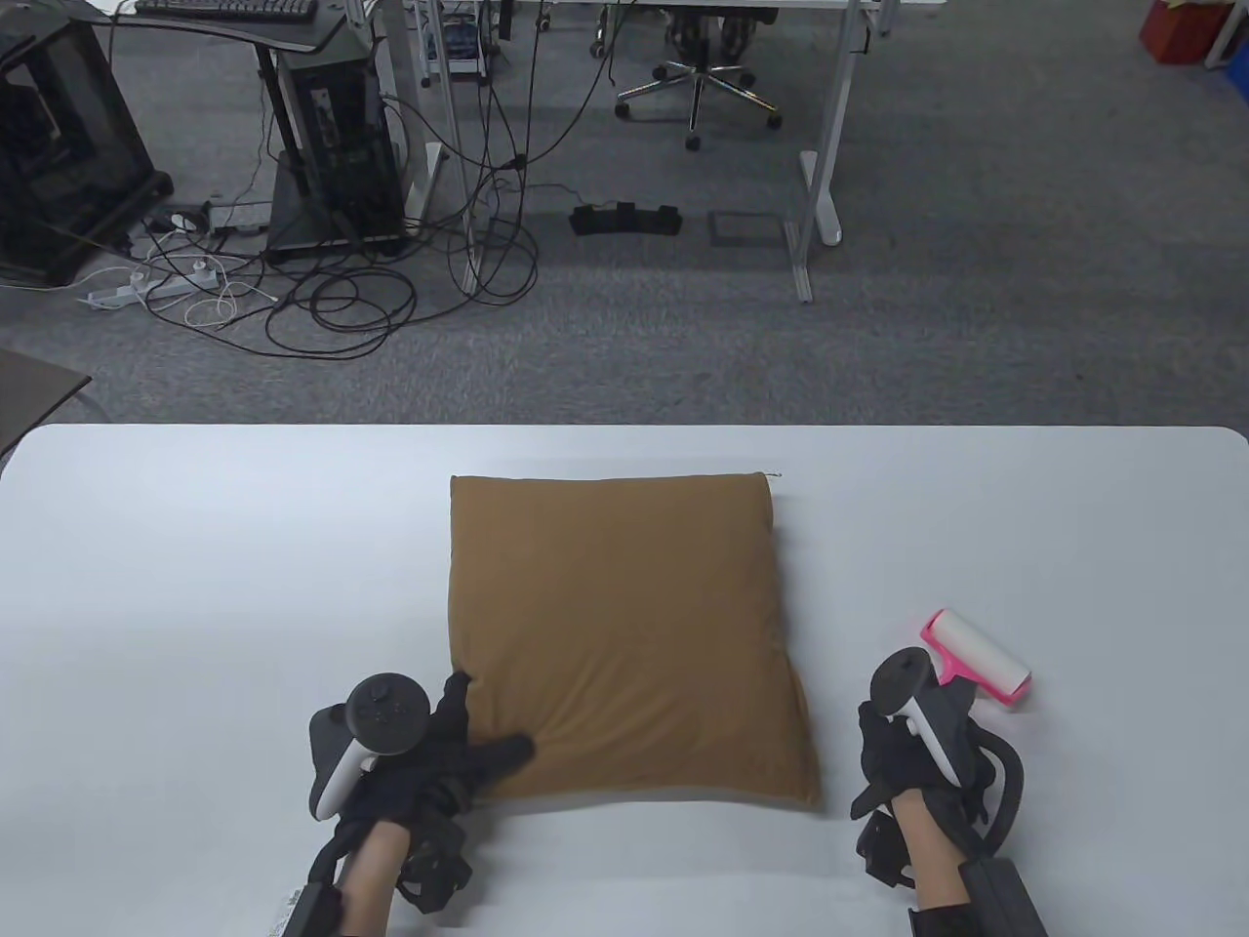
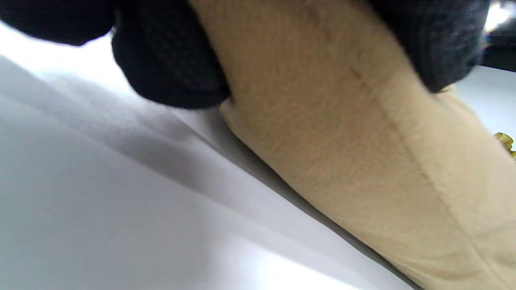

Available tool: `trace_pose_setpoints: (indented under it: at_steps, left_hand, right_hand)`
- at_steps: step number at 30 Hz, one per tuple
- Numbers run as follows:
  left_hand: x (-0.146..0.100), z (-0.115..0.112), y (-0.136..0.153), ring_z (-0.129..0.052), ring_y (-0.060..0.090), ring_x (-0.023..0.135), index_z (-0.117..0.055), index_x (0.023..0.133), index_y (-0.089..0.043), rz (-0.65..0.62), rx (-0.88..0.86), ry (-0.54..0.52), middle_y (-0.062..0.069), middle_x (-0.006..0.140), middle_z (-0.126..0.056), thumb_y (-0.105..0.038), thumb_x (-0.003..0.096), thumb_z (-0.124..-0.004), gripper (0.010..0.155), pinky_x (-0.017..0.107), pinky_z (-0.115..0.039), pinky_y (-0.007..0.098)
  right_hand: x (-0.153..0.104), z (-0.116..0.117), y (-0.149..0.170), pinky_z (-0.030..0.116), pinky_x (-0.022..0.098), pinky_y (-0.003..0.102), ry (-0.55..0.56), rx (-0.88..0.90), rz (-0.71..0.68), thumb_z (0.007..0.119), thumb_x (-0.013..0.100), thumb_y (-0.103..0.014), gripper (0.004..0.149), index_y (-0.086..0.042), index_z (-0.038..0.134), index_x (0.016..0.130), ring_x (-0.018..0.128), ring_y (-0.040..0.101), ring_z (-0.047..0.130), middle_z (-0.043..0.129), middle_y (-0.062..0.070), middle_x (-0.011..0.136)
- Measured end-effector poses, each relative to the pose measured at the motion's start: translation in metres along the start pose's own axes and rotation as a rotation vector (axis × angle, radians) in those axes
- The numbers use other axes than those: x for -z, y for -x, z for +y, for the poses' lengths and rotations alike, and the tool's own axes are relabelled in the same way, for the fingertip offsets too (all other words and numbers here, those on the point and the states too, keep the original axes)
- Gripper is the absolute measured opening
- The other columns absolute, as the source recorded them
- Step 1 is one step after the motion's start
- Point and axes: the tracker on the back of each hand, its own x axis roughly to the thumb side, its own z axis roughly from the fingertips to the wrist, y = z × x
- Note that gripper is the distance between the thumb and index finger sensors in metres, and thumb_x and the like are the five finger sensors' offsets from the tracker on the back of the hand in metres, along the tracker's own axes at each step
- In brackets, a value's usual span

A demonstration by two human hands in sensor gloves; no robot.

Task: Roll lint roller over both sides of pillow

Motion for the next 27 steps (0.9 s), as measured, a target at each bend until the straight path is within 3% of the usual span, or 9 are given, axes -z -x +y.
trace_pose_setpoints:
  at_steps: [5, 9, 12, 16, 20, 27]
  left_hand:
    - [0.000, 0.003, 0.000, -0.101, 0.023, 0.028, -0.033, 0.107, -0.007, 0.003, 0.028, 0.015, 0.010, 0.066, -0.091, -0.073, 0.0340, -0.080, 0.110, 0.026, -0.083, 0.048]
    - [-0.002, 0.004, 0.001, -0.101, 0.023, 0.029, -0.032, 0.107, -0.006, 0.009, 0.024, 0.018, 0.011, 0.068, -0.091, -0.073, 0.0347, -0.080, 0.110, 0.027, -0.083, 0.048]
    - [-0.003, 0.005, 0.002, -0.101, 0.024, 0.029, -0.031, 0.107, -0.006, 0.014, 0.022, 0.027, 0.012, 0.068, -0.091, -0.072, 0.0350, -0.080, 0.109, 0.027, -0.083, 0.049]
    - [-0.003, 0.005, 0.002, -0.101, 0.024, 0.029, -0.031, 0.107, -0.006, 0.017, 0.024, 0.032, 0.012, 0.069, -0.091, -0.072, 0.0352, -0.080, 0.109, 0.028, -0.083, 0.049]
    - [-0.002, 0.007, 0.002, -0.100, 0.022, 0.025, -0.031, 0.107, -0.006, 0.018, 0.022, 0.046, 0.012, 0.069, -0.091, -0.072, 0.0352, -0.080, 0.109, 0.025, -0.083, 0.047]
    - [-0.002, 0.009, 0.004, -0.100, 0.021, 0.022, -0.031, 0.107, -0.006, 0.026, 0.016, 0.051, 0.013, 0.069, -0.091, -0.072, 0.0357, -0.080, 0.109, 0.023, -0.083, 0.046]
  right_hand:
    - [0.002, 0.000, 0.000, 0.063, 0.058, 0.067, 0.051, -0.009, -0.001, 0.062, 0.059, -0.053, 0.068, -0.021, 0.040, 0.115, 0.079, 0.047, 0.081, 0.062, 0.032, 0.108]
    - [0.003, -0.003, 0.002, 0.065, 0.057, 0.066, 0.094, -0.021, 0.004, 0.074, 0.055, -0.055, 0.070, -0.022, 0.047, 0.111, 0.076, 0.044, 0.084, 0.069, 0.029, 0.101]
    - [-0.001, -0.011, 0.003, 0.069, 0.054, 0.064, 0.169, -0.005, 0.010, 0.078, 0.055, -0.048, 0.062, -0.024, 0.052, 0.106, 0.069, 0.041, 0.089, 0.075, 0.027, 0.094]
    - [-0.009, -0.021, 0.009, 0.077, 0.047, 0.059, 0.197, 0.052, -0.001, 0.072, 0.059, -0.038, 0.052, -0.024, 0.053, 0.105, 0.056, 0.033, 0.097, 0.077, 0.029, 0.088]
    - [-0.027, -0.042, 0.009, 0.084, 0.036, 0.051, 0.235, 0.196, -0.059, 0.069, 0.060, -0.036, 0.070, -0.013, 0.030, 0.113, 0.038, 0.022, 0.101, 0.081, 0.029, 0.080]
    - [-0.079, -0.083, -0.004, 0.086, 0.027, 0.046, 0.355, 0.383, -0.332, 0.067, 0.060, -0.039, 0.064, -0.005, 0.046, 0.110, 0.021, 0.012, 0.097, 0.091, 0.024, 0.062]
